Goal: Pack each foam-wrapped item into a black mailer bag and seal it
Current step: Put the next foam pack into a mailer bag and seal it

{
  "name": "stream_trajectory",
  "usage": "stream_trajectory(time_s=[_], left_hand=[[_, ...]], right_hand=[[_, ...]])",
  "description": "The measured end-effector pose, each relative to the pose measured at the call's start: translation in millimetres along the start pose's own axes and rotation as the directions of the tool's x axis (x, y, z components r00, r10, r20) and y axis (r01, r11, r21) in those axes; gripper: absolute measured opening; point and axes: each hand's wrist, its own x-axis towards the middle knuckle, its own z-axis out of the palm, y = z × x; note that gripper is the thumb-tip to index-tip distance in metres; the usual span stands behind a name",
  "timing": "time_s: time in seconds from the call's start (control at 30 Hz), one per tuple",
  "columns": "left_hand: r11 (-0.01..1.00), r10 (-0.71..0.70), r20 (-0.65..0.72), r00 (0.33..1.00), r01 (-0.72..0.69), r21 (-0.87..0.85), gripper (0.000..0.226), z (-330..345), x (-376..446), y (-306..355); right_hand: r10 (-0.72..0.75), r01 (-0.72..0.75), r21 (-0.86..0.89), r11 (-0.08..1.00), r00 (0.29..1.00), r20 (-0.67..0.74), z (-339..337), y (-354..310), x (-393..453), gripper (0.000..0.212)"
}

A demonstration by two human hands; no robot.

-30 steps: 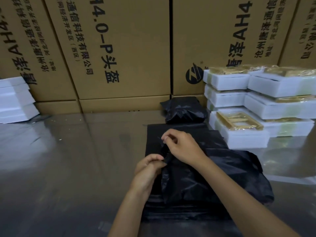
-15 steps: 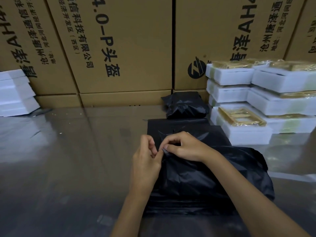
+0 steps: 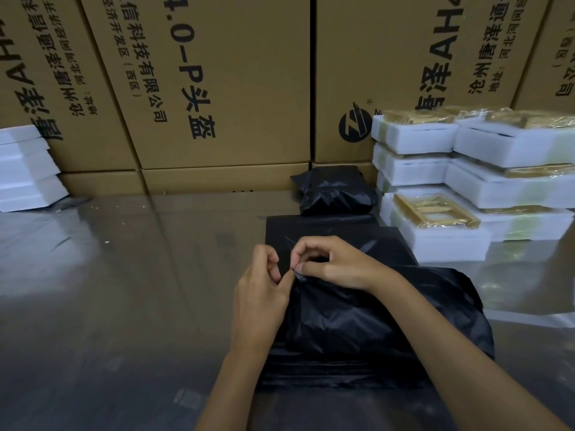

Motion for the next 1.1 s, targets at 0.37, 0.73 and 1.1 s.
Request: stream_trajectory(time_s=[0.37, 0.73, 1.1], left_hand=[[0.995, -0.012, 0.013, 1.0, 0.013, -0.098, 0.037, 3, 1, -2], [0.818, -0.233, 0.237, 0.943, 0.322, -0.476, 0.016, 7, 10, -10], [0.767, -0.265, 0.273, 0.925, 0.374, -0.522, 0.006, 4, 8, -6]], right_hand=[[0.058, -0.06, -0.091, 0.994, 0.998, -0.028, 2, 1, 1, 0.006], [0.096, -0.104, -0.06, 0.993, 0.988, -0.118, 7, 3, 3, 0.014], [0.226, -0.123, 0.239, 0.963, 0.85, -0.476, 6, 6, 11, 0.021]])
